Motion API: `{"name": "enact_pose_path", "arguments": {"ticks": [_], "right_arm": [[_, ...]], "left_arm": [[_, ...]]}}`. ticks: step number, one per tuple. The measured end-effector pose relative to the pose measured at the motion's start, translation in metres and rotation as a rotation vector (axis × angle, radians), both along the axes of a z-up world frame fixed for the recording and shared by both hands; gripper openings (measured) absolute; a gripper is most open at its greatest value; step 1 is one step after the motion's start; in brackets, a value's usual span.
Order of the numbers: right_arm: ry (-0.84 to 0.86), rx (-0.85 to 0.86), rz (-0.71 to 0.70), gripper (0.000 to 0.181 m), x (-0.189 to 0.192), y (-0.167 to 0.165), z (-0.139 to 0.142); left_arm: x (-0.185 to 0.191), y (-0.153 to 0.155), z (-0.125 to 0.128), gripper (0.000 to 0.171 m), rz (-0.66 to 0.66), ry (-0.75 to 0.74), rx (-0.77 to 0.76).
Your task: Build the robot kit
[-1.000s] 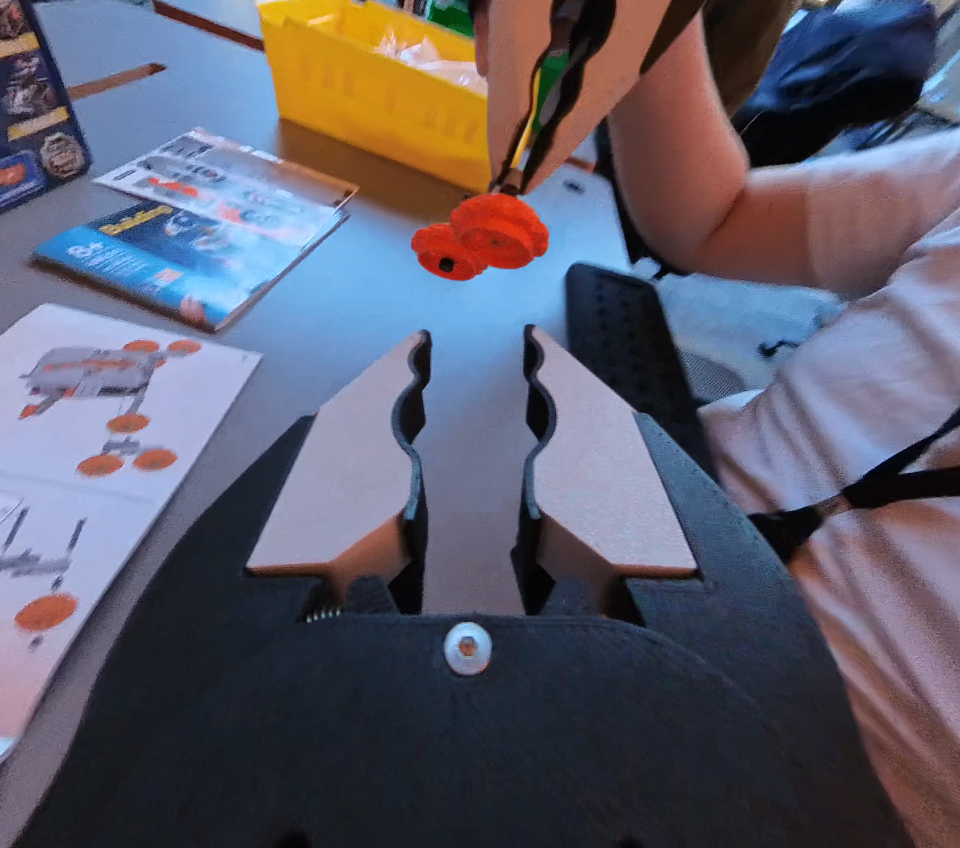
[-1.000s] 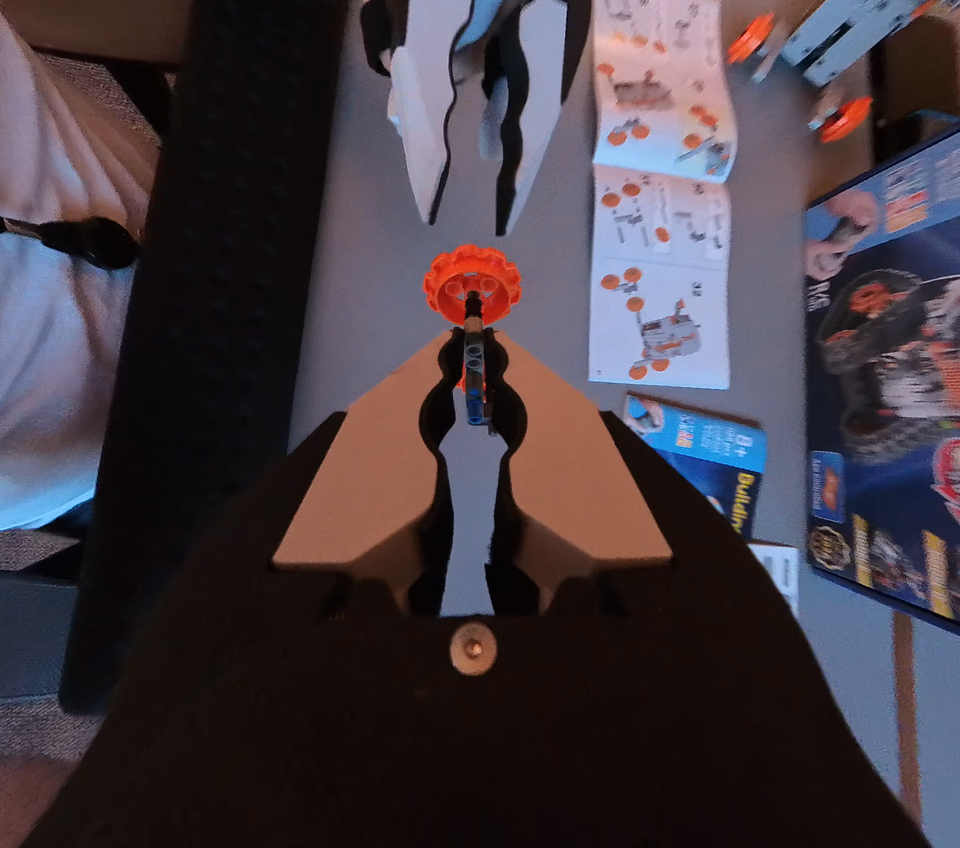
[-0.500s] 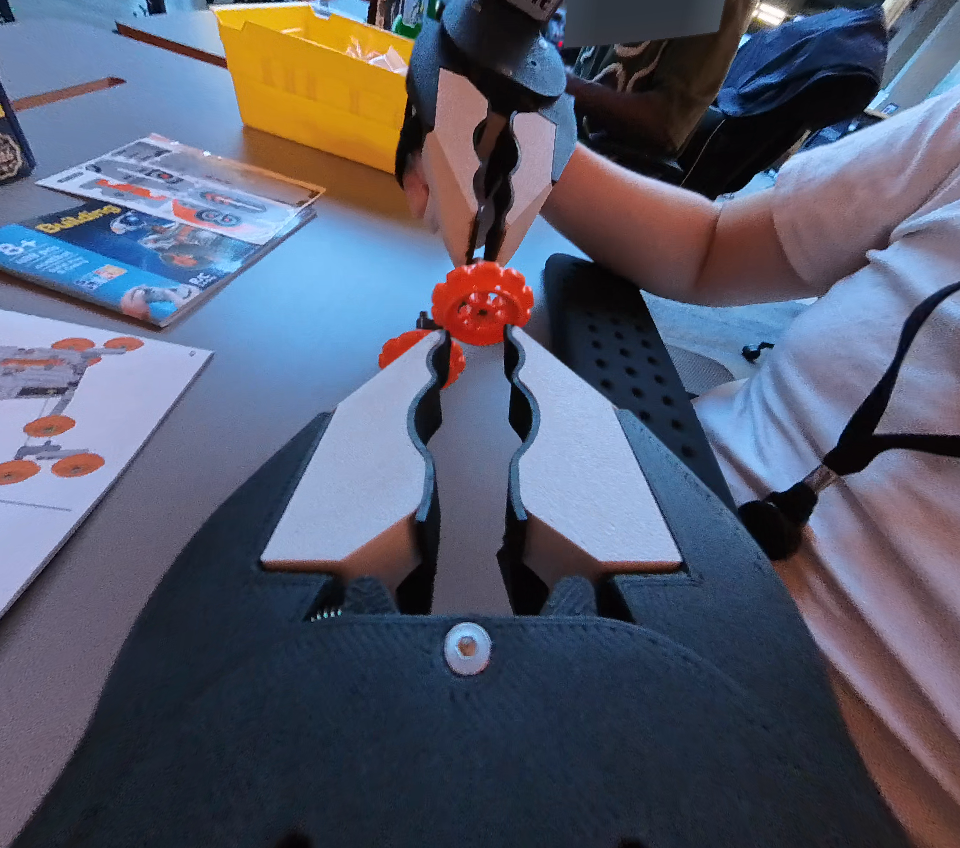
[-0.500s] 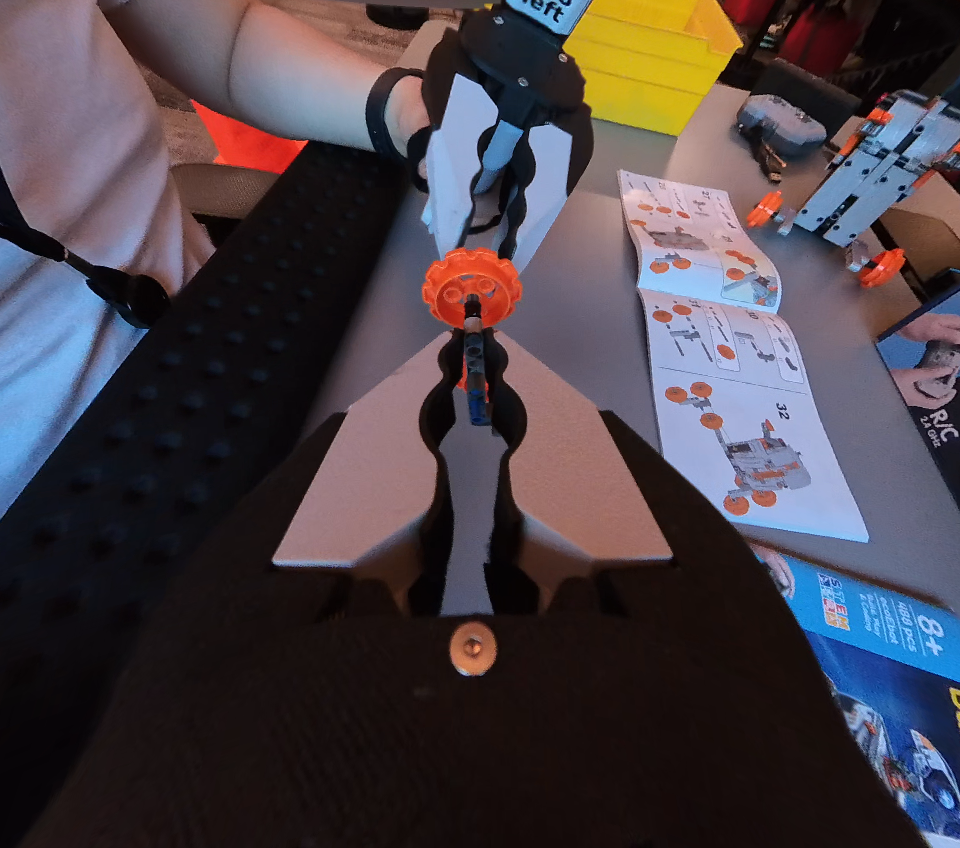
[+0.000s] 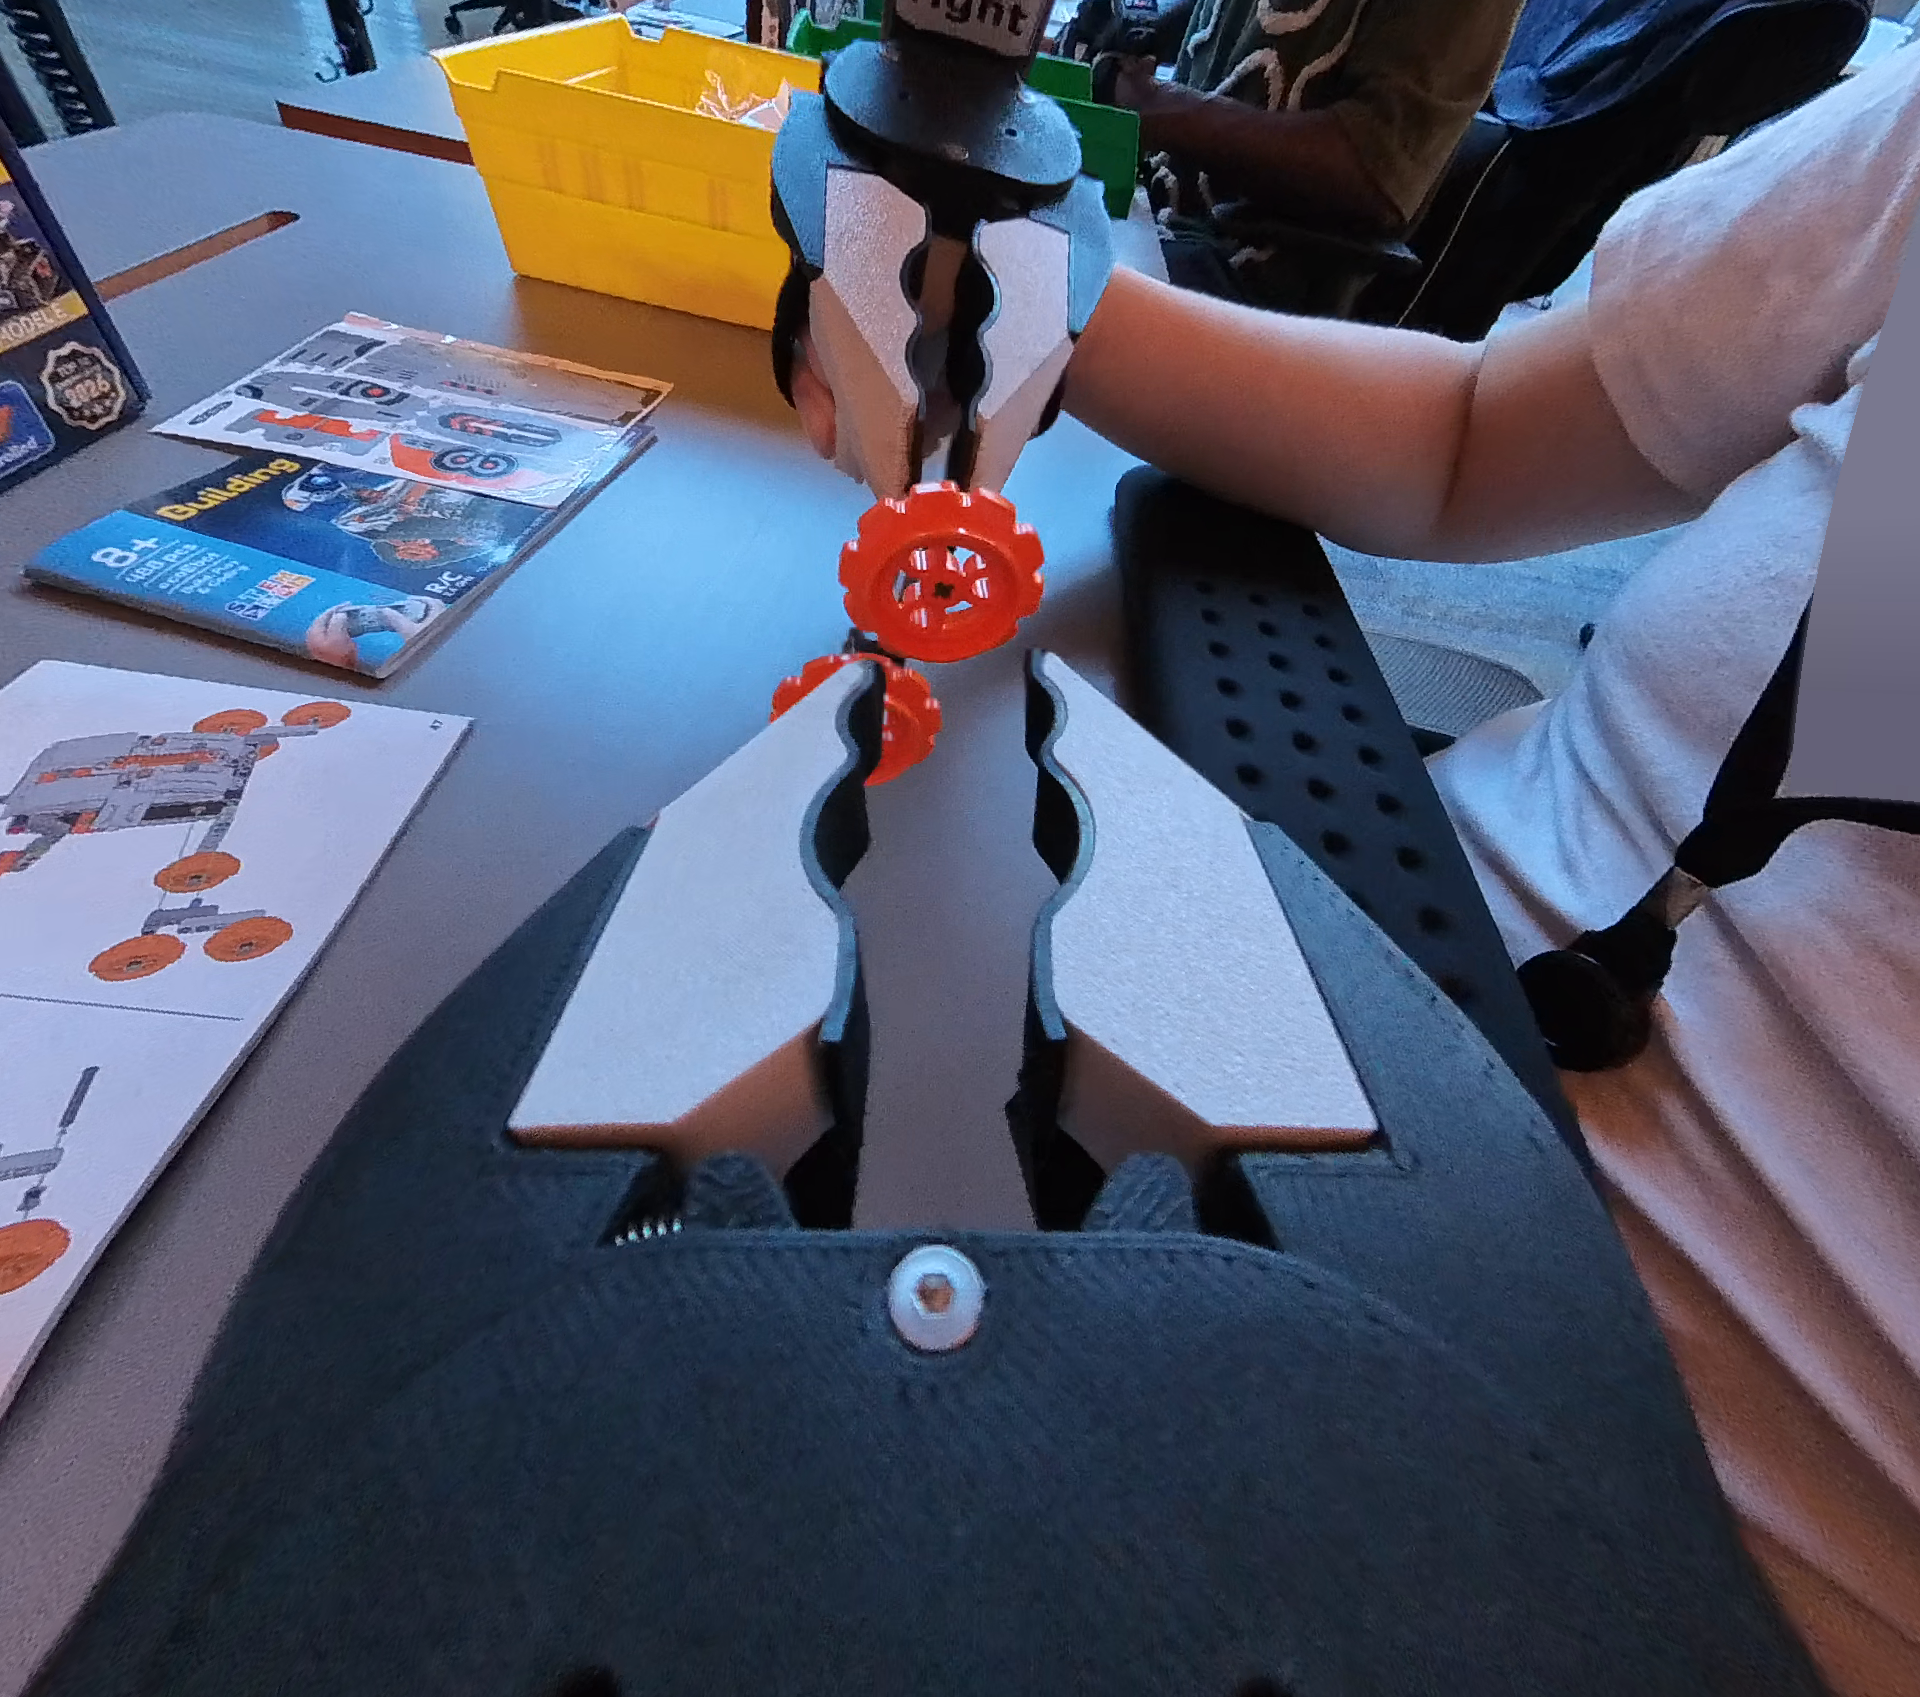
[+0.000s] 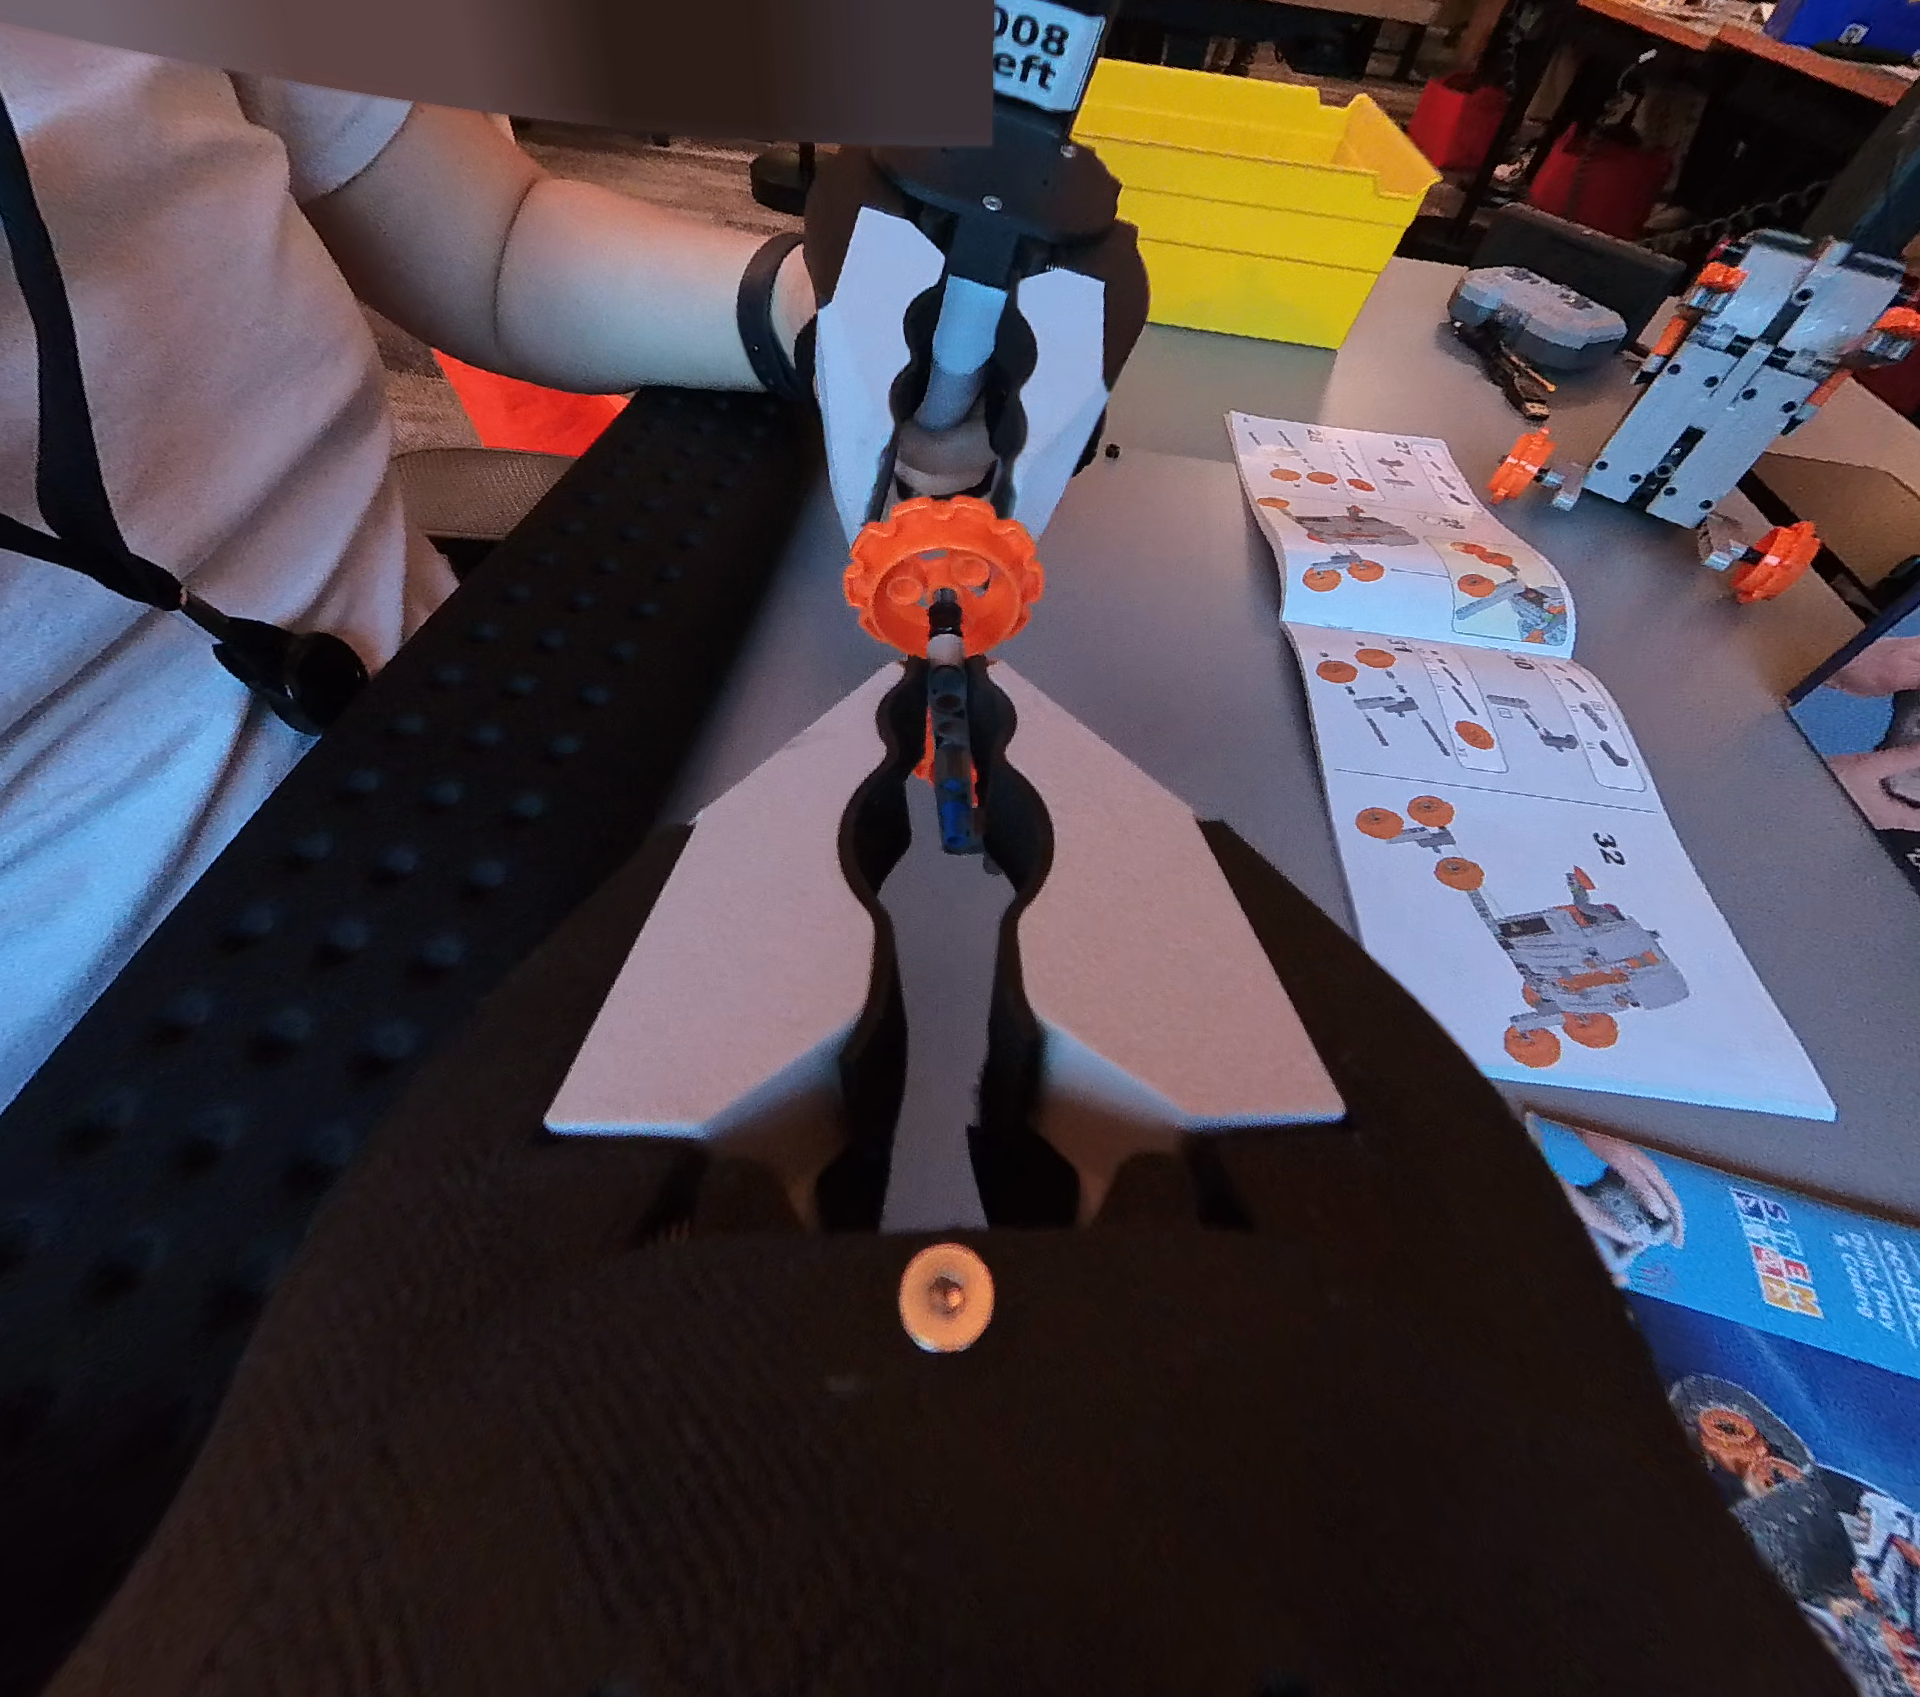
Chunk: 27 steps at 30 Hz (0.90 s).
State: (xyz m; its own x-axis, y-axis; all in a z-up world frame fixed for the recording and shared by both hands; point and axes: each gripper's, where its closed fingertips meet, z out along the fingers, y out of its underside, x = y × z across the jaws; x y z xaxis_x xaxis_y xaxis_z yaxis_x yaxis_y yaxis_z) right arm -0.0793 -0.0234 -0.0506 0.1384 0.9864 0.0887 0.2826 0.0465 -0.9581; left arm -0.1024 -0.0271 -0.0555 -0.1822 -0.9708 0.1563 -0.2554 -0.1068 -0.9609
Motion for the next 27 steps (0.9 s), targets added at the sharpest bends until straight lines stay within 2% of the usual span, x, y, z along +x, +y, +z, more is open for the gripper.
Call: {"name": "enact_pose_path", "arguments": {"ticks": [7,11,16,19,24,25,27], "right_arm": [[-0.056,0.052,-0.088,0.006,-0.009,0.008,-0.012],[-0.040,0.056,-0.131,0.006,-0.013,0.014,-0.017],[0.019,-0.022,-0.143,0.006,-0.016,0.018,-0.017],[0.155,-0.105,-0.153,0.006,-0.019,0.023,-0.001],[0.377,-0.266,-0.138,0.006,-0.024,0.028,0.022],[0.409,-0.281,-0.145,0.006,-0.024,0.030,0.025],[0.494,-0.343,-0.140,0.006,-0.022,0.032,0.032]], "left_arm": [[0.002,0.005,-0.014,0.050,0.026,0.065,0.003],[0.006,0.003,-0.028,0.054,0.026,0.119,0.043],[0.006,0.020,-0.050,0.059,0.093,0.202,0.136],[0.012,0.023,-0.042,0.060,0.115,0.137,0.065],[0.021,0.029,-0.010,0.058,0.106,-0.039,-0.192],[0.021,0.031,-0.004,0.053,0.107,-0.072,-0.217],[0.017,0.032,0.010,0.032,0.104,-0.152,-0.218]]}}
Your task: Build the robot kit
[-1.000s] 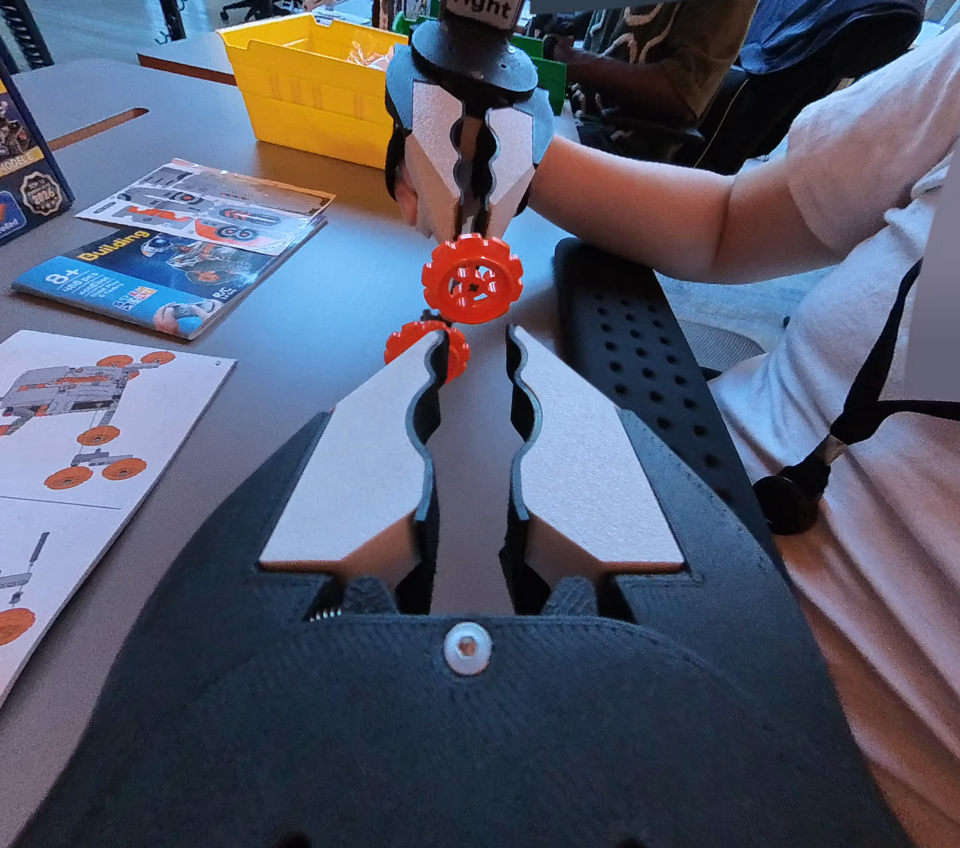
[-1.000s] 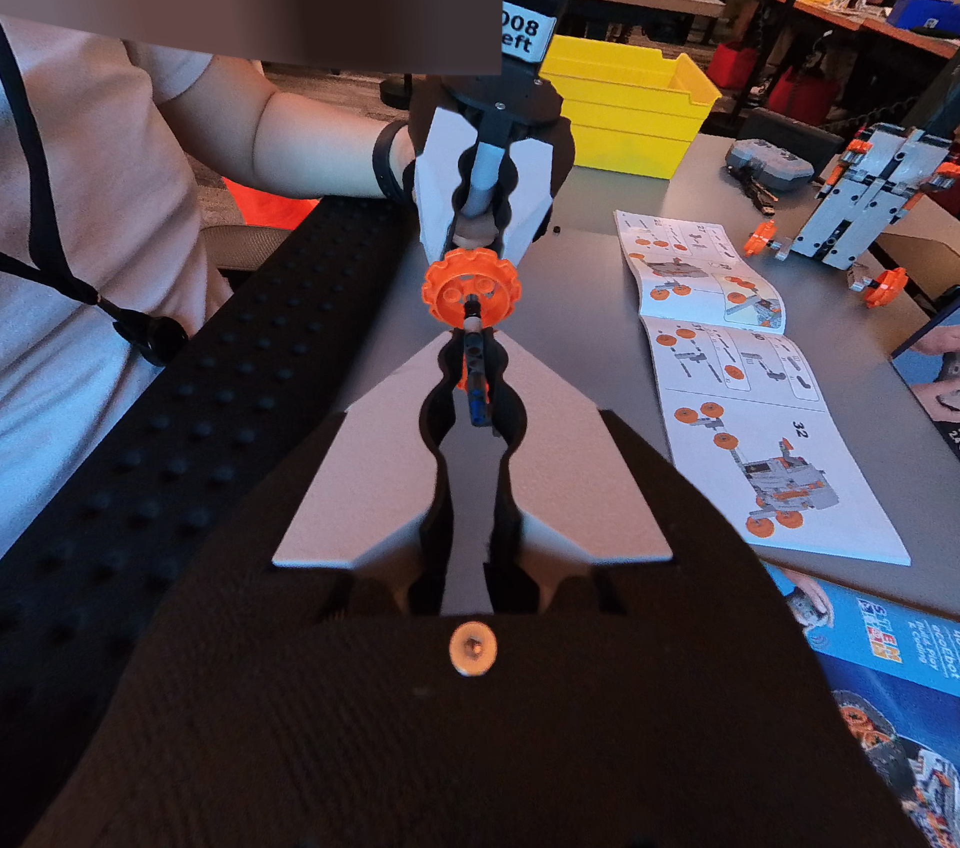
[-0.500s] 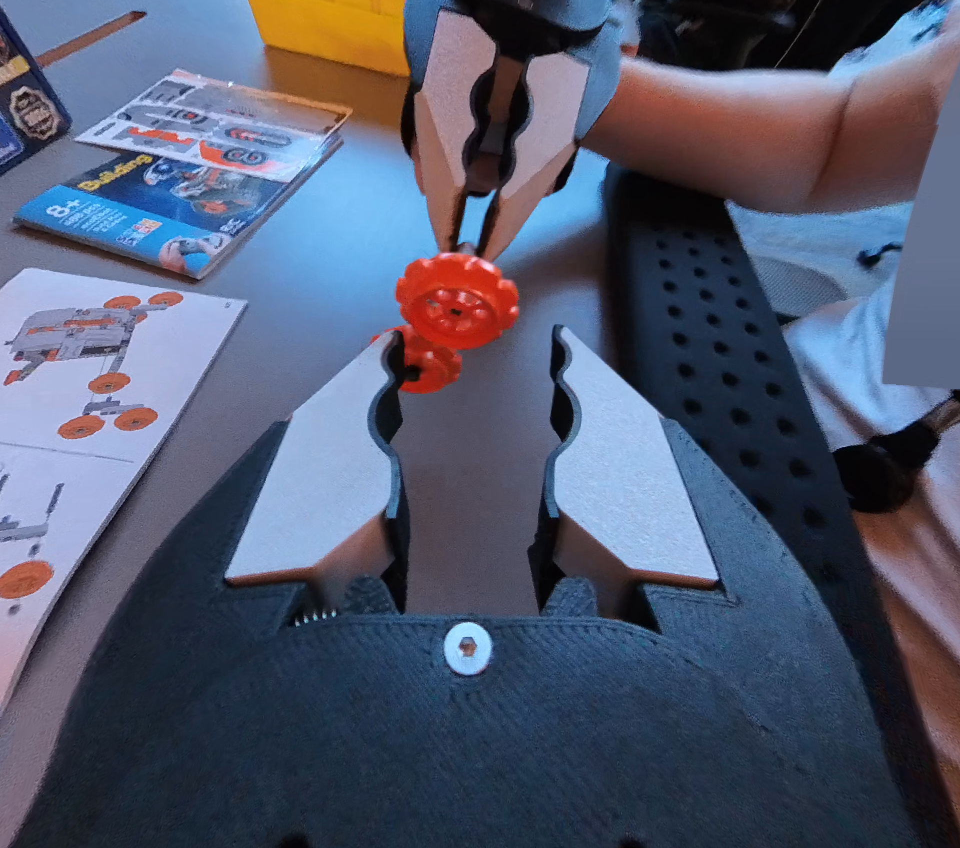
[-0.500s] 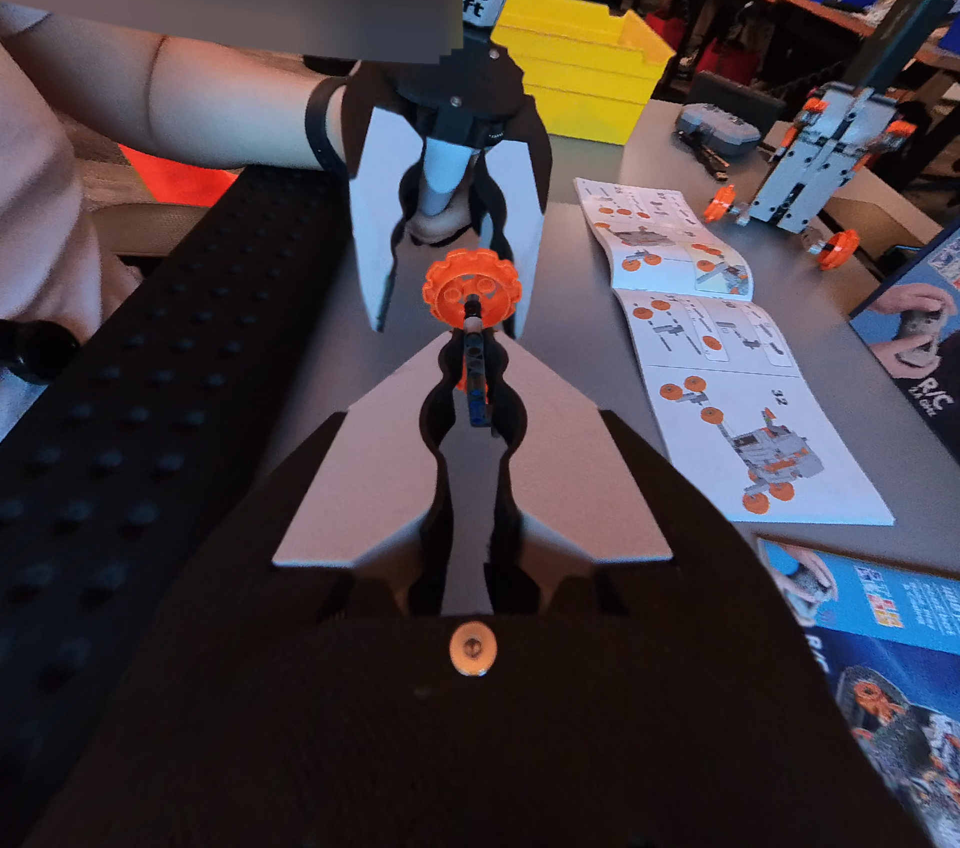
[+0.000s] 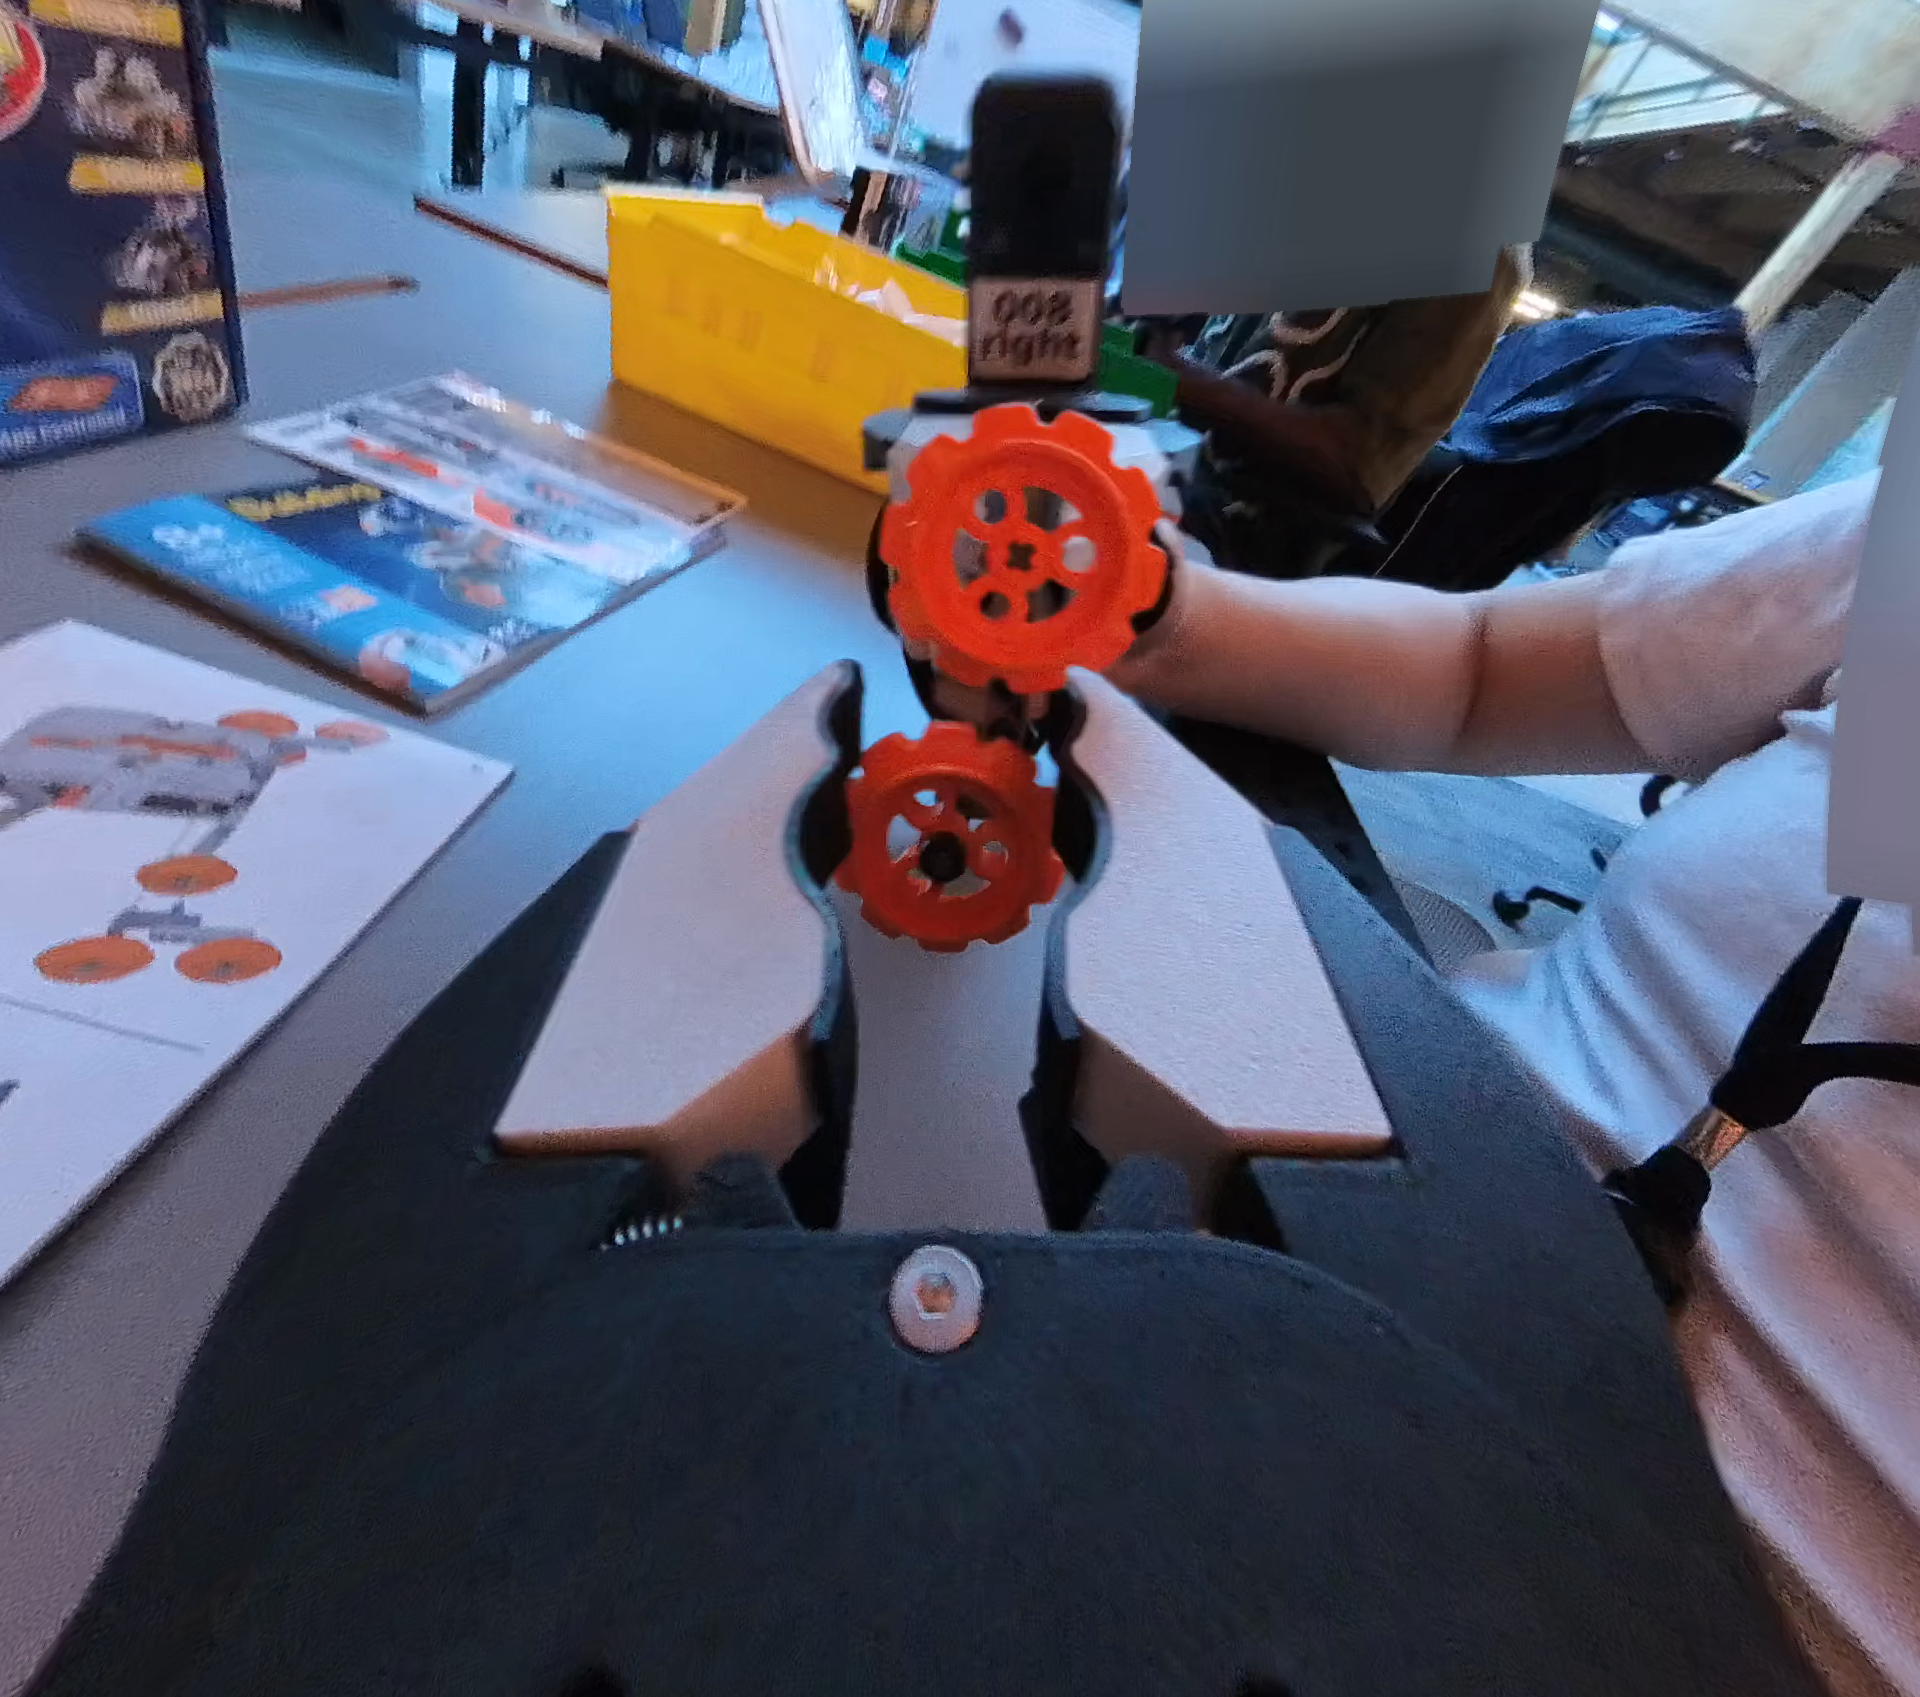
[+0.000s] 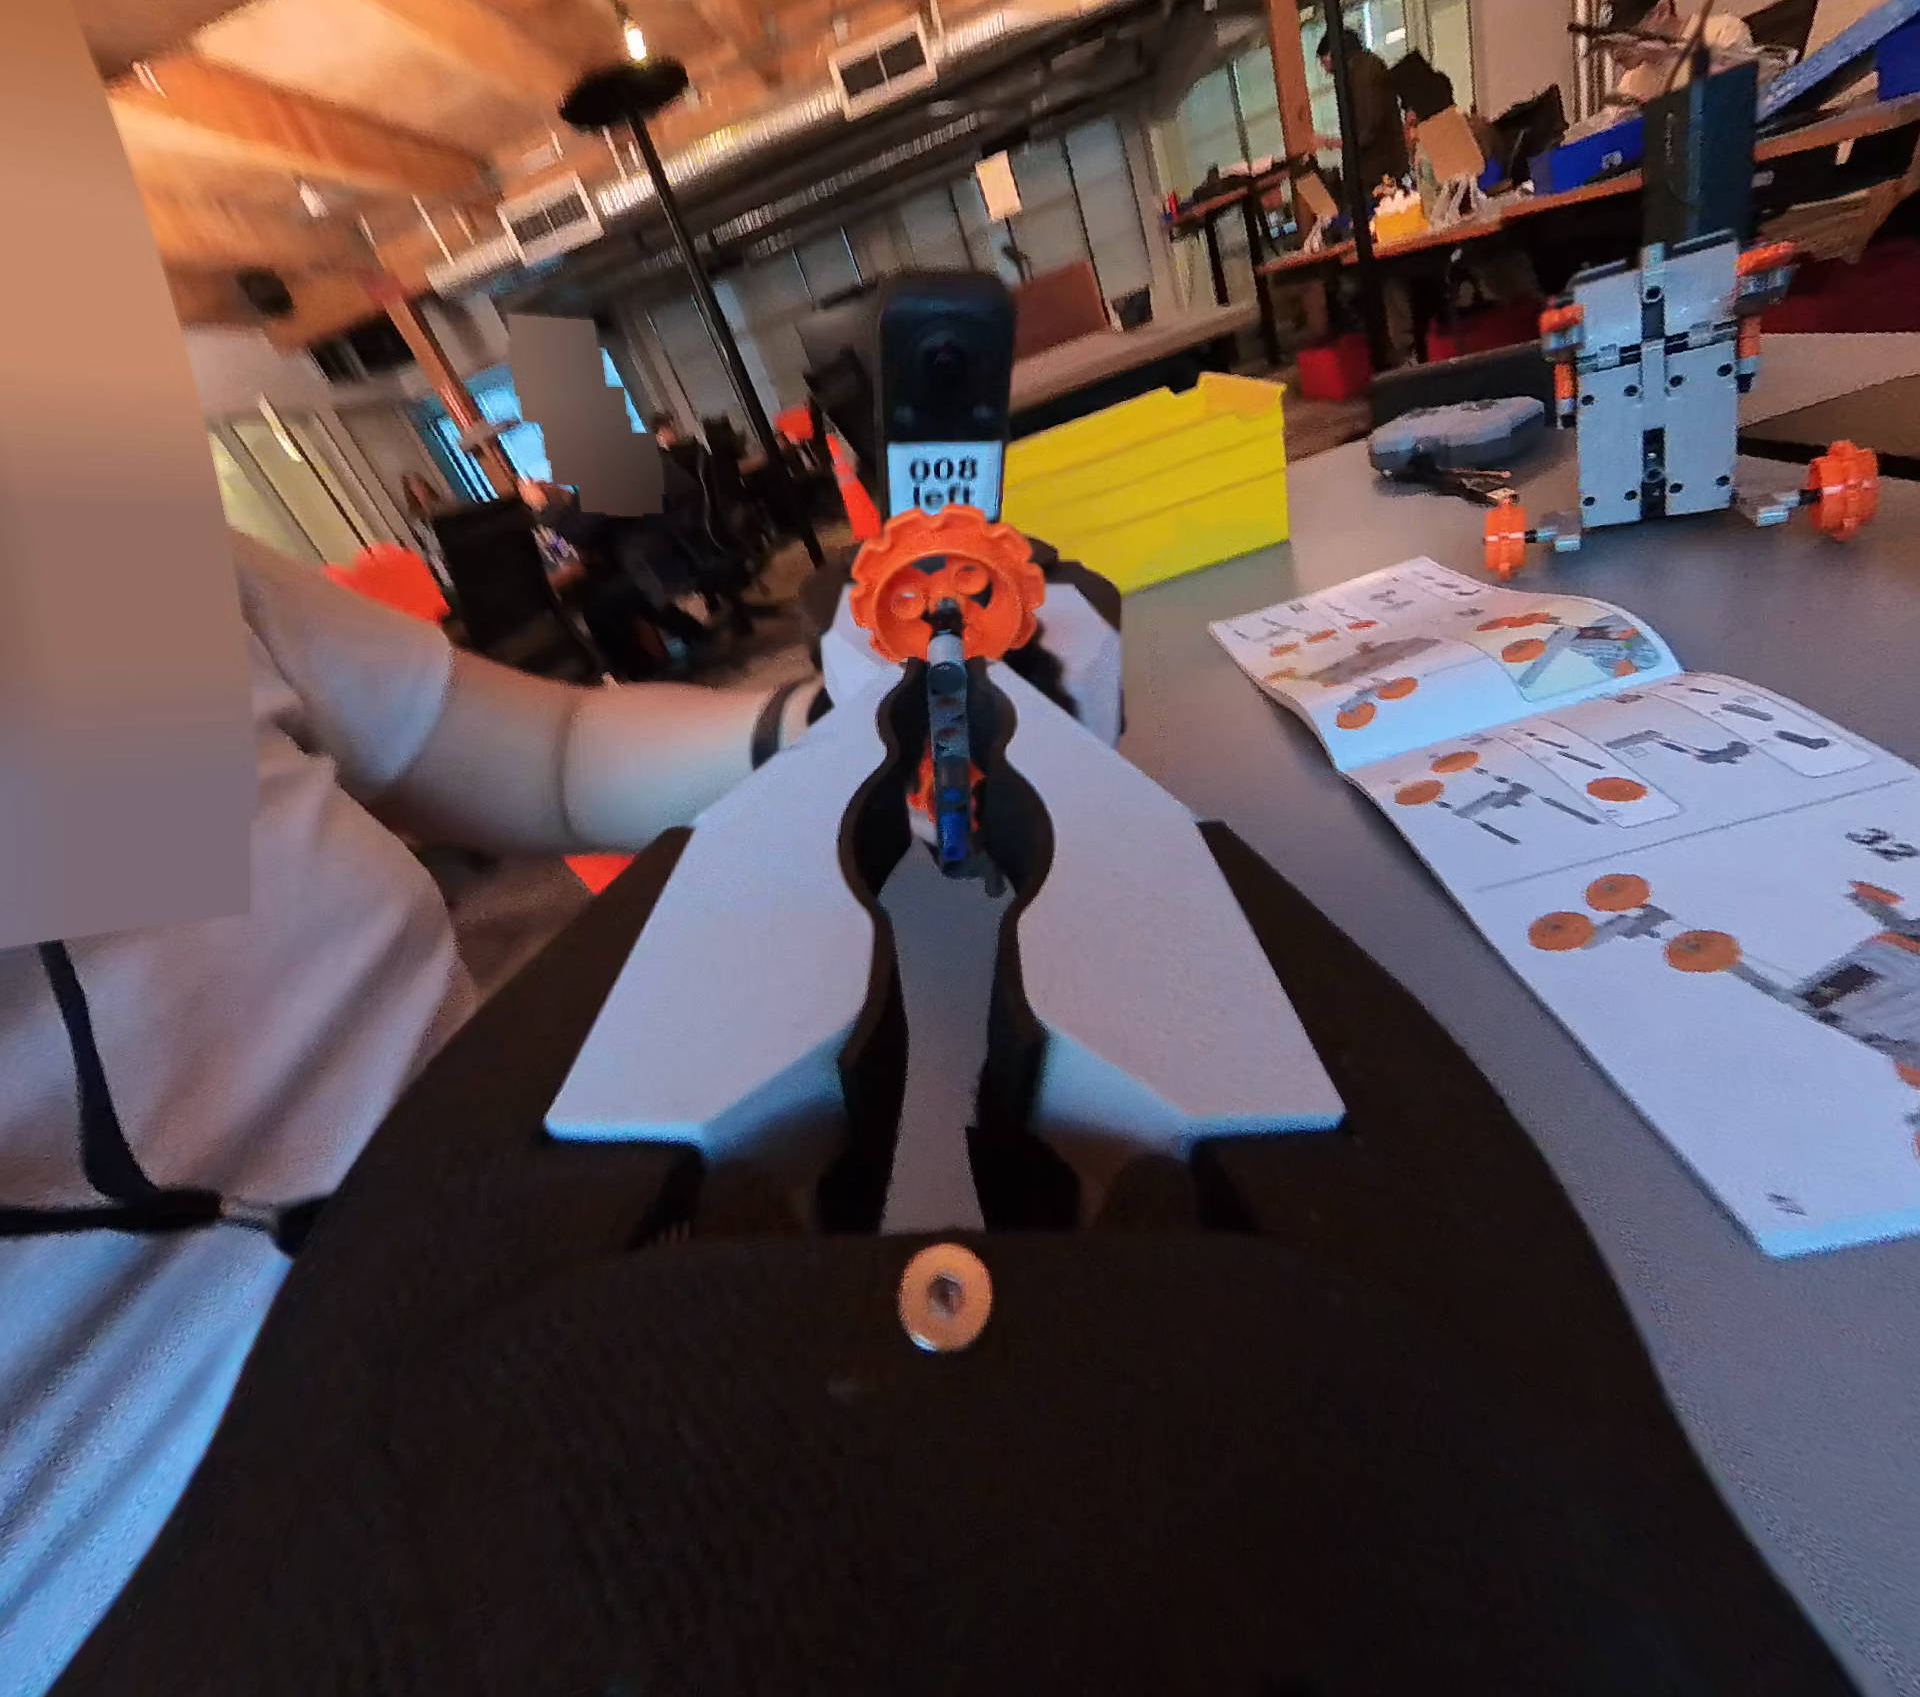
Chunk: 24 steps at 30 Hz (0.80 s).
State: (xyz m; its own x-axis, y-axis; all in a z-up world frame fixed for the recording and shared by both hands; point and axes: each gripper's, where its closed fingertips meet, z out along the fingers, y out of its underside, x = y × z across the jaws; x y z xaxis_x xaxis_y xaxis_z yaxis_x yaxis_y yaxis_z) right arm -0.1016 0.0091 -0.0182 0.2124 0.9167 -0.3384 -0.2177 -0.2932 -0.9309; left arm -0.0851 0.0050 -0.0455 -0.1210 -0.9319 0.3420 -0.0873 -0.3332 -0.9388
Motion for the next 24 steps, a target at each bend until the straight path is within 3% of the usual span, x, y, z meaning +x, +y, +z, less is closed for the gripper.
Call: {"name": "enact_pose_path", "arguments": {"ticks": [4,6,7,9,12,14,17,21,24], "right_arm": [[0.093,-0.076,0.017,0.005,-0.002,0.004,-0.001],[0.089,-0.076,0.015,0.006,-0.002,0.006,-0.005],[0.079,-0.083,0.016,0.005,-0.002,0.007,-0.009],[0.024,-0.114,0.034,0.005,-0.002,0.008,-0.020],[-0.208,-0.123,0.021,0.016,0.005,0.012,-0.053],[-0.340,-0.013,-0.031,0.038,0.013,0.014,-0.061],[-0.472,0.168,-0.108,0.048,0.012,0.016,-0.062],[-0.590,0.248,-0.147,0.051,-0.009,0.021,-0.069],[-0.574,0.219,-0.139,0.050,-0.013,0.025,-0.072]], "left_arm": [[-0.002,-0.003,0.007,0.014,-0.002,-0.028,0.064],[0.002,-0.005,0.001,0.019,-0.017,0.013,0.040],[0.002,-0.006,-0.005,0.011,-0.026,0.044,0.025],[0.001,-0.004,-0.016,0.011,-0.030,0.126,0.025],[-0.010,0.010,-0.042,0.010,0.010,0.360,0.123],[-0.025,0.025,-0.068,0.010,0.042,0.605,0.237],[-0.047,0.029,-0.100,0.011,-0.020,0.931,0.332],[-0.042,0.021,-0.106,0.011,-0.137,1.010,0.406],[-0.037,0.031,-0.108,0.011,-0.129,1.061,0.474]]}}
